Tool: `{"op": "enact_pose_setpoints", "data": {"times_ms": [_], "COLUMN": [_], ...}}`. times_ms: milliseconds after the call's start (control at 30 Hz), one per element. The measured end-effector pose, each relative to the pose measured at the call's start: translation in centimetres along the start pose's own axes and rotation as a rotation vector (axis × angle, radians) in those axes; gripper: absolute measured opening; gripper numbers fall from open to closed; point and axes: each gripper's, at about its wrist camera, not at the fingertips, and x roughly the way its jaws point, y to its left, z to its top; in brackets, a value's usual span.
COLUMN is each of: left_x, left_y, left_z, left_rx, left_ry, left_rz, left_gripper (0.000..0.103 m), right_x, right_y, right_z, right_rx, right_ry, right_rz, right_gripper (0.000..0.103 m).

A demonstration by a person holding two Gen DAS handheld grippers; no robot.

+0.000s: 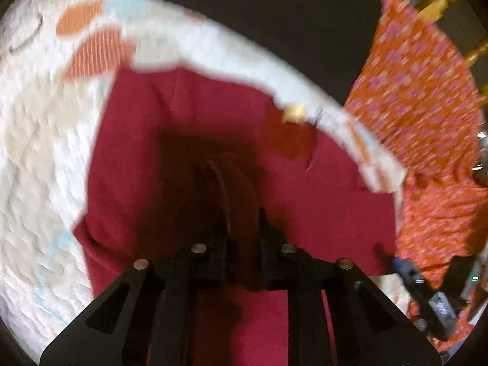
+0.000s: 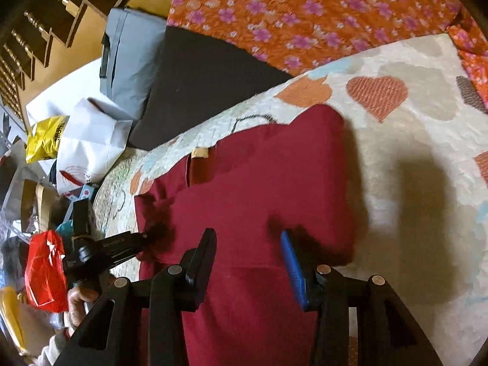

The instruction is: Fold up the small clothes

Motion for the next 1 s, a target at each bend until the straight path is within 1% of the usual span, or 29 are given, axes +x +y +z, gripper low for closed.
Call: {"op": "enact_pose_setpoints", "data": {"times_ms": [33,67,133,200,267,333,367,433,500,533,600,667,733,800,833,900,967,1000], "left_x": [-1.8,-2.8,-4.4,-4.4,-3.2,-1.9,-1.3,-0.5,0.2,0.3,-0.1,-0.2,-0.2,-0.2,-0.2,0.0,-0.1,-0.3], "left_y": [-0.1,0.0,1.0,2.8,4.5,5.5,6.0,6.2,5.9,5.8,5.7,5.4,5.9,6.1,6.0,5.5,5.0,4.8], "left_z": [0.5,0.7,1.2,1.6,1.5,1.4,1.5,1.5,1.4,1.3,1.0,0.9,0.9,0.8,0.7,0.7,0.6,0.5], "left_rx": [0.017,0.021,0.003,-0.042,-0.082,-0.095,-0.104,-0.097,-0.073,-0.072,-0.063,-0.064,-0.088,-0.093,-0.089,-0.064,-0.038,-0.032], "left_ry": [-0.058,-0.094,-0.131,-0.119,-0.085,-0.055,-0.044,-0.041,-0.032,-0.026,-0.027,-0.029,-0.025,-0.021,-0.021,-0.022,-0.03,-0.032], "left_rz": [-0.001,-0.004,-0.002,0.035,0.086,0.153,0.169,0.201,0.238,0.242,0.244,0.246,0.239,0.244,0.249,0.263,0.287,0.294], "left_gripper": [0.013,0.012,0.012,0.012,0.012,0.012,0.012,0.012,0.012,0.013,0.013,0.015,0.016,0.017,0.018,0.018,0.02,0.02], "right_x": [-0.3,-0.4,-0.4,0.0,1.1,2.4,3.3,5.4,7.6,8.4,8.6,7.2,5.0,4.2,4.4,5.8,6.0,5.5], "right_y": [0.4,0.7,1.6,2.6,3.6,4.2,4.4,4.3,3.5,3.3,3.5,4.2,4.5,4.3,3.8,2.4,1.7,1.7], "right_z": [0.3,0.5,1.1,1.6,1.9,2.2,2.3,2.3,2.2,2.1,1.9,1.5,0.8,0.0,-0.5,-1.4,-1.8,-1.7], "right_rx": [-0.01,-0.017,-0.043,-0.071,-0.109,-0.13,-0.142,-0.158,-0.156,-0.166,-0.223,-0.266,-0.296,-0.31,-0.312,-0.297,-0.289,-0.275], "right_ry": [-0.014,-0.022,-0.037,-0.037,-0.037,-0.034,-0.03,-0.003,0.046,0.067,0.074,0.066,0.033,0.031,0.048,0.083,0.058,0.063], "right_rz": [-0.009,-0.013,-0.031,-0.062,-0.083,-0.112,-0.13,-0.184,-0.26,-0.279,-0.306,-0.317,-0.316,-0.318,-0.335,-0.398,-0.406,-0.411], "right_gripper": [0.042,0.042,0.042,0.042,0.042,0.042,0.042,0.042,0.042,0.042,0.042,0.042,0.042,0.042,0.042,0.042,0.043,0.043]}}
